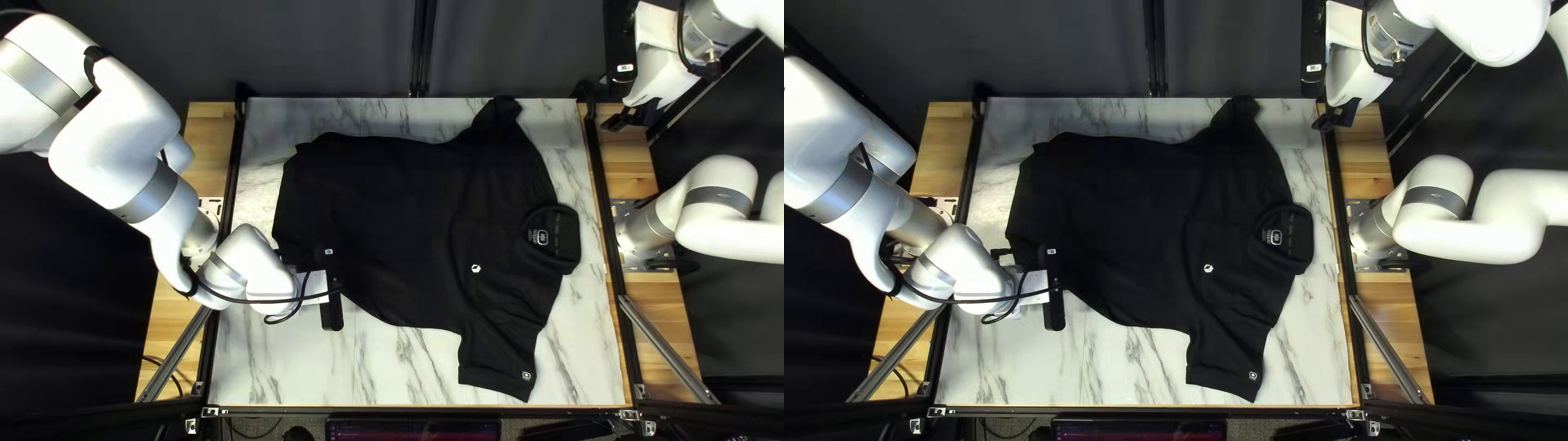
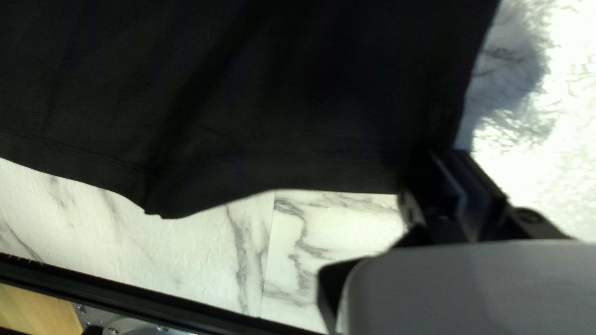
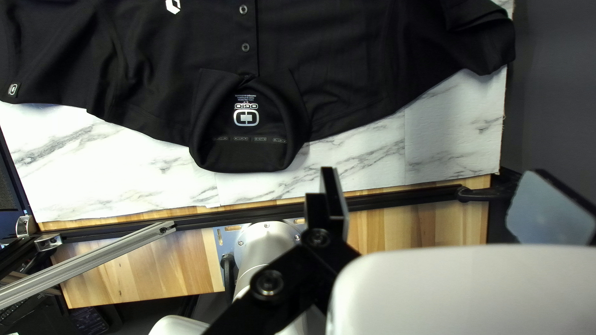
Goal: Fold t-shirt
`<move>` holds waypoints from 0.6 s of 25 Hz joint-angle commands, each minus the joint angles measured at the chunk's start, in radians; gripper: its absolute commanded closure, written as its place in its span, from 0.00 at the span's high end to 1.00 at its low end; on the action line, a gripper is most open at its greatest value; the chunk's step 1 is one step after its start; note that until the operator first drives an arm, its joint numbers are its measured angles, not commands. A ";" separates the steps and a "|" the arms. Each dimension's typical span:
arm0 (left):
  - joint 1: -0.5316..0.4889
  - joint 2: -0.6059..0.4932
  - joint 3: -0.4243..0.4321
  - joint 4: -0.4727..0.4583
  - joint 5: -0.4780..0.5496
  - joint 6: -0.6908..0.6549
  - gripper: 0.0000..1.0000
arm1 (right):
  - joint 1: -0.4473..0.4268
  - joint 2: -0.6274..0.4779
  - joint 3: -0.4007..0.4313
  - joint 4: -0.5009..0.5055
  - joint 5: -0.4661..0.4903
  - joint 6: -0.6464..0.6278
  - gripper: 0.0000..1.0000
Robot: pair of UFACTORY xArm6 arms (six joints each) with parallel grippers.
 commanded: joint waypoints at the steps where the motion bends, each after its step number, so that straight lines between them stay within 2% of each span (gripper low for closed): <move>1: -0.061 -0.025 -0.063 -0.003 0.096 -0.035 0.00 | 0.000 0.000 0.000 0.000 0.000 0.000 1.00; 8: -0.148 -0.028 -0.146 -0.025 0.204 -0.080 0.00 | 0.000 0.000 0.000 0.000 0.000 0.000 1.00; 12: -0.168 -0.052 -0.134 -0.074 0.219 -0.070 0.00 | 0.000 0.000 0.000 0.000 0.000 0.000 1.00; 15: -0.169 -0.084 -0.091 -0.124 0.204 -0.031 0.00 | 0.000 0.000 0.000 0.000 0.000 0.000 1.00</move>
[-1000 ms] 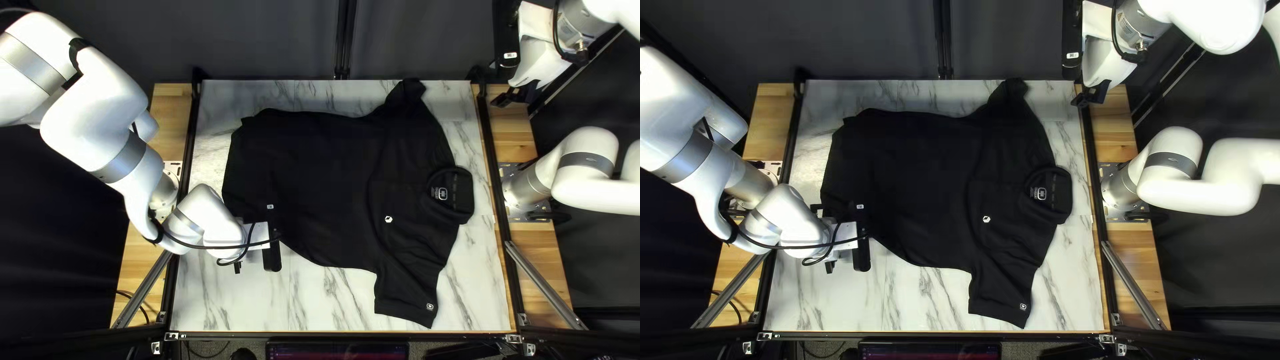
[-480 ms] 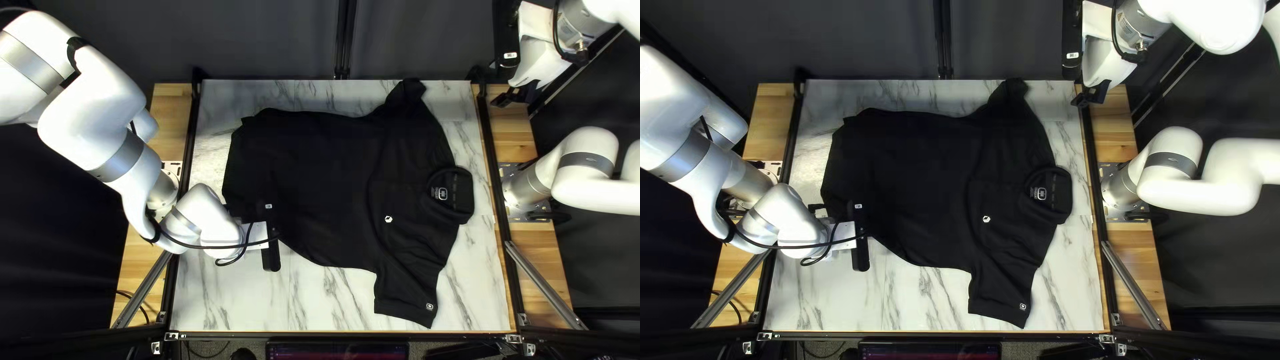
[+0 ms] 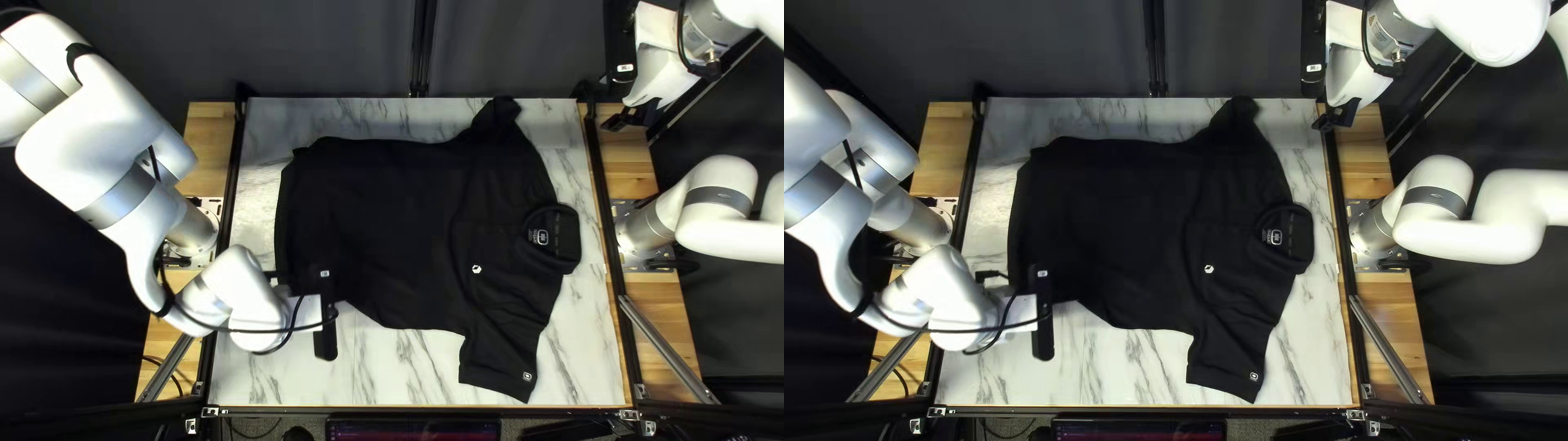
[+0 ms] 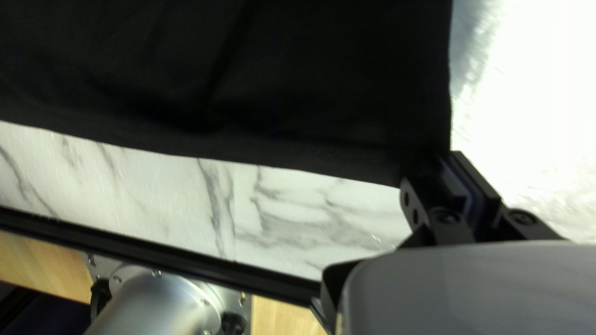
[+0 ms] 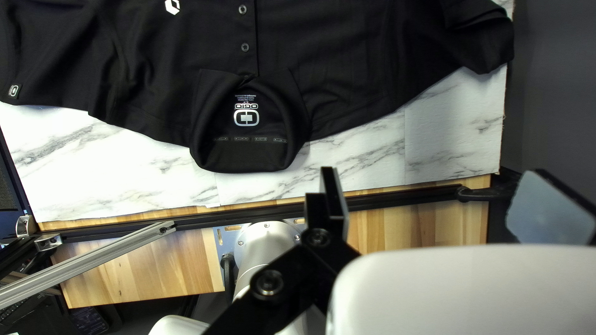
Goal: Fold t-shirt
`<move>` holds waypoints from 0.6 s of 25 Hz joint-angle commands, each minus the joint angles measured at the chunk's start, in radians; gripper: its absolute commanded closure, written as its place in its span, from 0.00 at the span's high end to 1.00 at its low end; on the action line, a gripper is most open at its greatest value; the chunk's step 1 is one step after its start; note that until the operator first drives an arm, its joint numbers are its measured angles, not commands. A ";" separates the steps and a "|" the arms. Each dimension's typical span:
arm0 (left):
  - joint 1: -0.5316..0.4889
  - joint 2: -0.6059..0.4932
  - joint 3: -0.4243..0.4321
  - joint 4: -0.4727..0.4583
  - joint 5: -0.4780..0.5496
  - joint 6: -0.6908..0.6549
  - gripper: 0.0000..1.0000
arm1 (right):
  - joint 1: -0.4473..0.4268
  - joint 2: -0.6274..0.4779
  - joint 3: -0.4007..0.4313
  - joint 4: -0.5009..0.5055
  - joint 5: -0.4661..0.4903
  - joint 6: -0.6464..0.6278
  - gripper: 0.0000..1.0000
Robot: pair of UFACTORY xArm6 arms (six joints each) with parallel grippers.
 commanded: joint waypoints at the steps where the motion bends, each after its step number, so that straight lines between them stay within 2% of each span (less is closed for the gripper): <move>1: -0.003 -0.044 0.061 -0.071 -0.021 0.058 0.00 | 0.000 0.000 0.000 0.000 0.000 0.000 1.00; 3: 0.003 -0.064 0.092 -0.097 -0.034 0.094 0.03 | 0.000 0.000 0.000 0.000 0.000 0.000 1.00; 6: 0.012 -0.081 0.116 -0.119 -0.042 0.132 0.43 | 0.000 0.000 0.000 0.000 0.000 0.000 1.00; 7: 0.012 -0.088 0.118 -0.121 -0.038 0.135 1.00 | 0.000 0.000 0.000 0.000 0.000 0.000 1.00; 15: 0.064 -0.138 0.045 -0.098 0.091 0.180 1.00 | 0.000 0.000 0.000 0.000 0.000 0.000 1.00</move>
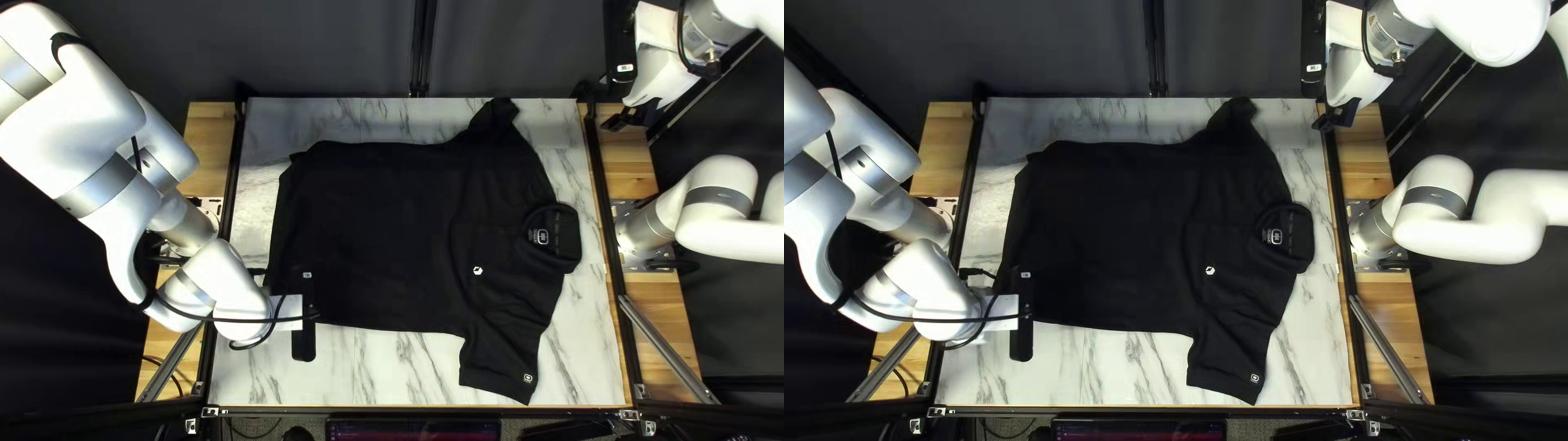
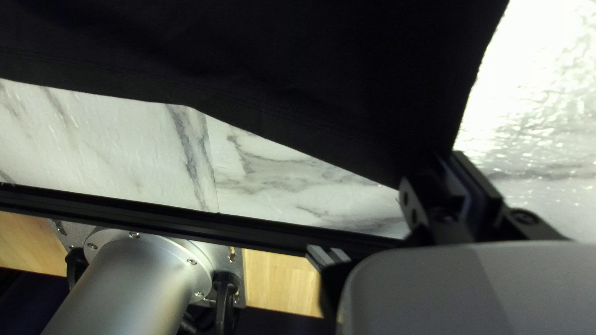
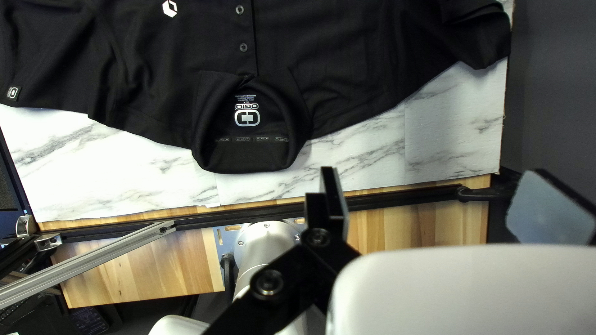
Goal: Fold t-shirt
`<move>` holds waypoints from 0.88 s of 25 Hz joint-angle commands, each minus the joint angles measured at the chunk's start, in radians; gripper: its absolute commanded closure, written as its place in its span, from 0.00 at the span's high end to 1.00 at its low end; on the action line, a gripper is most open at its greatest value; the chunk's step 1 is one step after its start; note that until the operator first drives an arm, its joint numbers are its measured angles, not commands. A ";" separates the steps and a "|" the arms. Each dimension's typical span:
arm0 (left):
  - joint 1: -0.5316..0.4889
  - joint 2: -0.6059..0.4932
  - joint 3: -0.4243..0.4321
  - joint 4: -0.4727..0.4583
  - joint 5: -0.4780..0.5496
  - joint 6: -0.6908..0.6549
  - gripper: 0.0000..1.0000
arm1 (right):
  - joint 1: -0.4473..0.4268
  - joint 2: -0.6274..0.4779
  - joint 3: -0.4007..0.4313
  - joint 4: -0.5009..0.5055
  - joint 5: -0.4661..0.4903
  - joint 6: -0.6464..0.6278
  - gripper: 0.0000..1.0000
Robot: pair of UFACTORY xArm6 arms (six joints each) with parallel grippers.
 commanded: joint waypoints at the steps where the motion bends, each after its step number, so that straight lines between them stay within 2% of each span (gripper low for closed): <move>1: 0.053 -0.037 -0.024 0.016 0.070 0.052 1.00 | 0.000 0.000 0.000 0.000 0.000 0.000 1.00; 9: 0.265 -0.205 0.087 0.064 0.135 0.232 1.00 | 0.000 0.000 0.000 0.000 0.000 0.000 1.00; 12: 0.434 -0.317 0.141 0.096 0.188 0.396 1.00 | 0.000 0.000 0.000 0.000 0.000 0.000 1.00; 15: 0.584 -0.394 0.152 0.119 0.245 0.563 1.00 | 0.000 0.000 0.000 0.000 0.000 0.000 1.00; 19: 0.751 -0.428 0.149 0.143 0.262 0.756 1.00 | 0.000 0.000 0.000 0.000 0.000 0.000 1.00; 22: 0.889 -0.394 0.137 0.152 0.218 0.925 1.00 | 0.000 0.000 0.000 0.000 0.000 0.000 1.00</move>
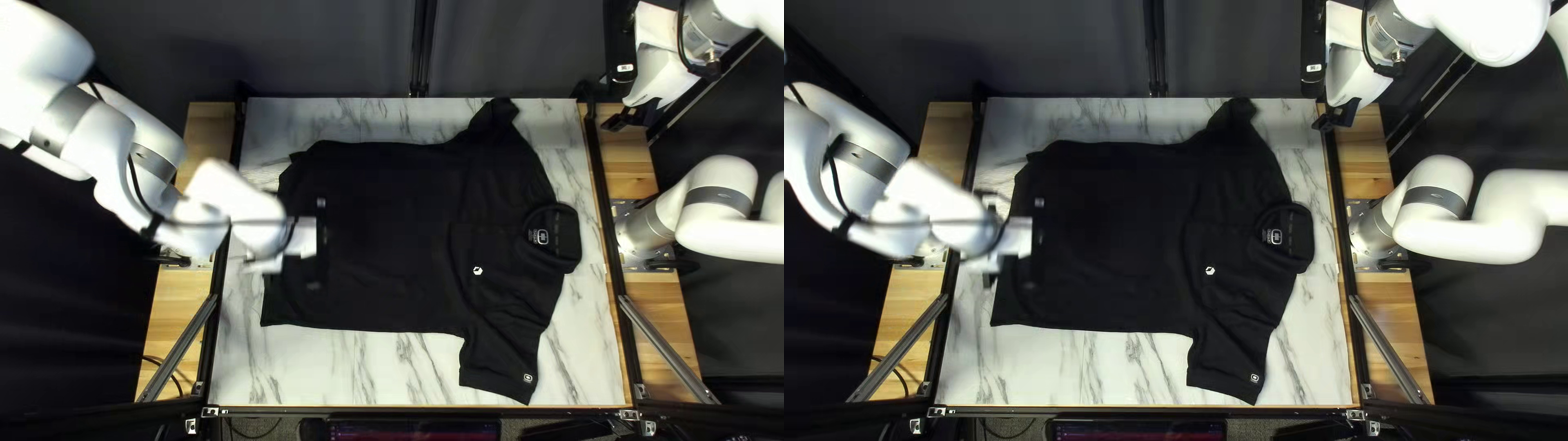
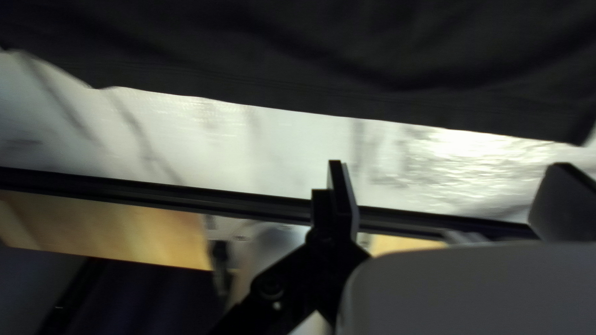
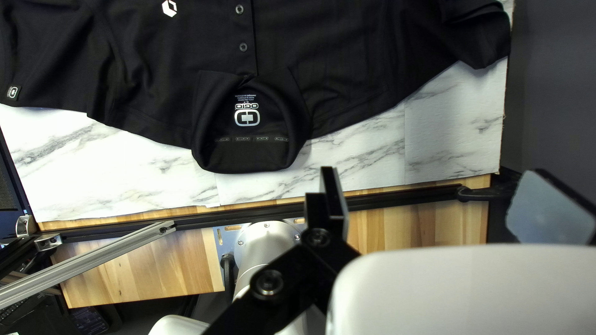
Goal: Fold t-shirt
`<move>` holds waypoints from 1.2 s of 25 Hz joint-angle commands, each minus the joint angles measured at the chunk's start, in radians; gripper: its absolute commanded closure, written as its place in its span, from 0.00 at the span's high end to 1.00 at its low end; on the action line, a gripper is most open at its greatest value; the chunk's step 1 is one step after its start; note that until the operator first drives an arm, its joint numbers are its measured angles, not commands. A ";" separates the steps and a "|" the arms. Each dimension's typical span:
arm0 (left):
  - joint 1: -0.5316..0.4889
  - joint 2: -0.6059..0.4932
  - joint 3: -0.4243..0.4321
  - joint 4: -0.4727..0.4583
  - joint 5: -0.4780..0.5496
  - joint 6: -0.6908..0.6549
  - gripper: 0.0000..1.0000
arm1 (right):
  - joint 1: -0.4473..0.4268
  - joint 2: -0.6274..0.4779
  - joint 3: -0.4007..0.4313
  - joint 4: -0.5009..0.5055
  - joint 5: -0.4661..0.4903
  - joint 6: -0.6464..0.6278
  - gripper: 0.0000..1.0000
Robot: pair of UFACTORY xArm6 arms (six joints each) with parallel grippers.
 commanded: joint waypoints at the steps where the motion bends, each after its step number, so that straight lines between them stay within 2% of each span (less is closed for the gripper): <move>1: 0.206 0.031 -0.014 0.018 -0.050 0.253 1.00 | 0.000 0.000 0.000 0.000 0.000 0.000 1.00; 8: 0.433 0.201 -0.066 -0.007 -0.196 0.524 1.00 | 0.000 0.000 0.000 0.000 0.000 0.000 1.00; 16: 0.576 0.412 -0.169 -0.072 -0.306 0.737 1.00 | 0.000 0.000 0.000 0.000 0.000 0.000 1.00; 24: 0.597 0.564 -0.265 -0.188 -0.358 0.867 1.00 | 0.000 0.000 0.000 0.000 0.000 0.000 1.00; 30: 0.594 0.675 -0.312 -0.223 -0.397 0.903 1.00 | 0.000 0.000 0.000 0.000 0.000 0.000 1.00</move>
